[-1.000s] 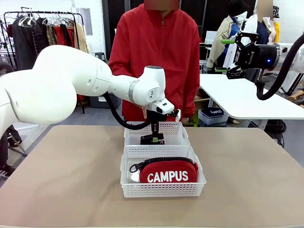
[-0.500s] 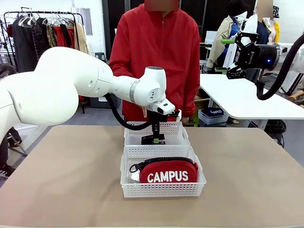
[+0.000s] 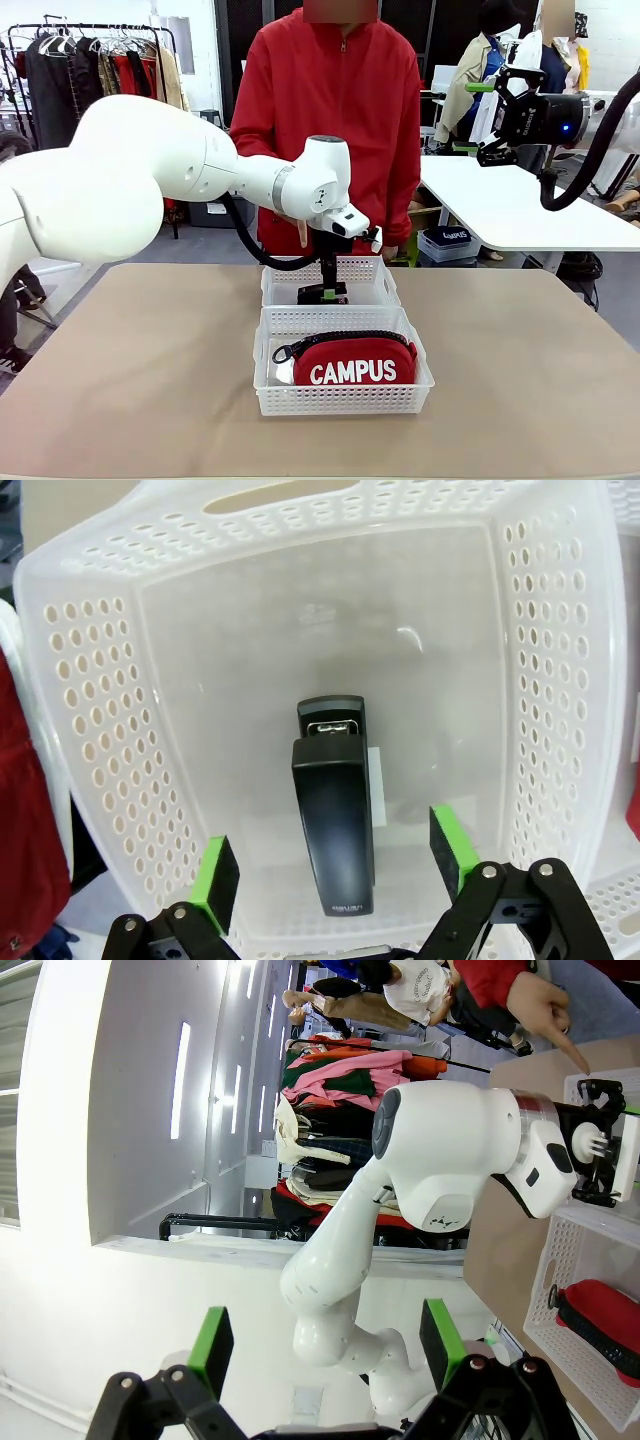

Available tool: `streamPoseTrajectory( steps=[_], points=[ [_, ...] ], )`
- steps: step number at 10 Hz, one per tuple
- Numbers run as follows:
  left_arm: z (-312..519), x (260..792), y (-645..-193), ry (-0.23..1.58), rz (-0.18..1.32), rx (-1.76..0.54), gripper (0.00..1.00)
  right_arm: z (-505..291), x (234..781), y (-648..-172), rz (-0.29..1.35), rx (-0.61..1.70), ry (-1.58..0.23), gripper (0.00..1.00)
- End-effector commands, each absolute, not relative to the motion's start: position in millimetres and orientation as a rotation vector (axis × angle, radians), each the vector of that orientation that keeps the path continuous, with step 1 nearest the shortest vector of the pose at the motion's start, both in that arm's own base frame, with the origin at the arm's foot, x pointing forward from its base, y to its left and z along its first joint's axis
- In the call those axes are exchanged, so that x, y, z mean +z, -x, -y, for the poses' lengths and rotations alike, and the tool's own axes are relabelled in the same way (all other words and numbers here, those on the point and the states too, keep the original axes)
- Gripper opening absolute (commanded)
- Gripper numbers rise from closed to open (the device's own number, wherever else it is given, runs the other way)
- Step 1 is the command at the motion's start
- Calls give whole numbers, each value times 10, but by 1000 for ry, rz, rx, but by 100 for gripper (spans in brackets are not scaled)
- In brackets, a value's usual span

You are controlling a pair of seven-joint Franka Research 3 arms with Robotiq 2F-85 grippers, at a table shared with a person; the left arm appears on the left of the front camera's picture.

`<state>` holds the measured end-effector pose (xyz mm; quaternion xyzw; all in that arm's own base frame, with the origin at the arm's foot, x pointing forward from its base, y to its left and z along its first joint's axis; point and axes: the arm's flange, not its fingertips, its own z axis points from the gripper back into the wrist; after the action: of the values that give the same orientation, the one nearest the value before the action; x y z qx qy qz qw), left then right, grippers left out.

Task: Distribute items into two baskets.
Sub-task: Place the picked Stapler into the Organizing basket as instructed by the person.

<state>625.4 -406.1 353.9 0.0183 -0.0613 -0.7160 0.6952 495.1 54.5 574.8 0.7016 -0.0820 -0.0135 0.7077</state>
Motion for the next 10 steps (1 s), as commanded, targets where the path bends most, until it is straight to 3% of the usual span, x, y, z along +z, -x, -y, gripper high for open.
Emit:
streamPoseTrajectory(
  steps=[1, 10],
  points=[
    [4047, 3660, -6205, -75, 145, -1570, 100, -554, 5776, -4946, 190, -28, -1556, 100],
    [3995, 4189, -6068, -95, 176, -1559, 100, -554, 5776, -4946, 190, -28, -1556, 100]
  ],
)
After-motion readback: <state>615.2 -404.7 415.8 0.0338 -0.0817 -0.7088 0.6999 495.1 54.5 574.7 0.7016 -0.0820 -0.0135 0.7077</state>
